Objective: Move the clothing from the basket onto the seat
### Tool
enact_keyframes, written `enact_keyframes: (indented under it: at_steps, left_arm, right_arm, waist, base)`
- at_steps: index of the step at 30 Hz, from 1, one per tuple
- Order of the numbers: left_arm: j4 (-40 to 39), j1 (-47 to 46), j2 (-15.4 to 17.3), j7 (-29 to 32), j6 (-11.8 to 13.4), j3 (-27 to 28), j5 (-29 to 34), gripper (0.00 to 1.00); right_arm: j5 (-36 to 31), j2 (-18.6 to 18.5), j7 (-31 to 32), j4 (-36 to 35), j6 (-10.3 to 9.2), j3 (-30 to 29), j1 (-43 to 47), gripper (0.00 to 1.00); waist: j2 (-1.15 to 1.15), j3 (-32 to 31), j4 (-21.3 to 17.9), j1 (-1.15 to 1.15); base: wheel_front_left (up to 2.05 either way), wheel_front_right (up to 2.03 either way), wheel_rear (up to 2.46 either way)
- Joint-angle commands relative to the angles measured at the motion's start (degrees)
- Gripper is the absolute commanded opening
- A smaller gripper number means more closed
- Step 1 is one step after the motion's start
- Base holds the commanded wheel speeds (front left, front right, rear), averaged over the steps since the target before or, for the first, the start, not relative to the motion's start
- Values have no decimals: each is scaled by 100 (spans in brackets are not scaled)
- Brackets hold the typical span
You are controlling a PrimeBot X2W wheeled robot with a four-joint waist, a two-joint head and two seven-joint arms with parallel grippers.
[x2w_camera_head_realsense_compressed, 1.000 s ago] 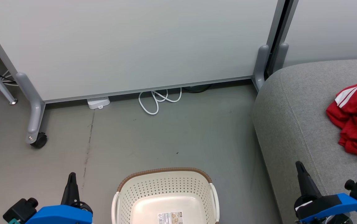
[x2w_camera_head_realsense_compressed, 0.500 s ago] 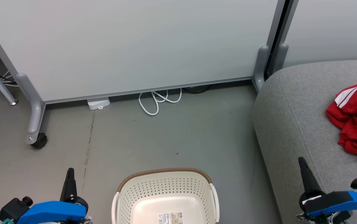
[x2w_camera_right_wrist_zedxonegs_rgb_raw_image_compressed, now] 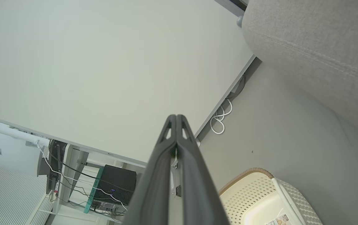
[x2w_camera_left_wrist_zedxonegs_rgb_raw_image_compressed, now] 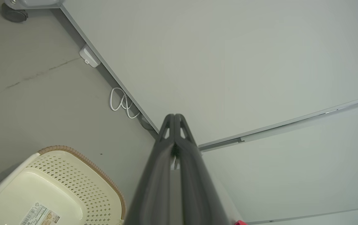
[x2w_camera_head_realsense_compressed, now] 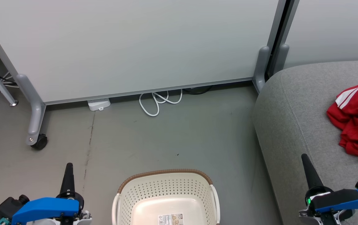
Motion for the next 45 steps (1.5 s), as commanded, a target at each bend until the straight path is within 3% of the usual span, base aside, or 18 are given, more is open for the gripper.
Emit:
enact_keyframes:
  at_steps: [1,45]
  left_arm:
    - [-85,-134,17,48,-11,41,-144,0]
    - [-451,-257,-32,598,-18,230,-2129,0]
  right_arm:
    - [167,-25,30,-73,3,-23,-126,0]
    - [2398,-35,389,-150,4,-155,-254,0]
  waist:
    - [0,-1,0,0]
    - [0,-48,2,0]
  base:
    - [0,0,0]
    - [0,0,0]
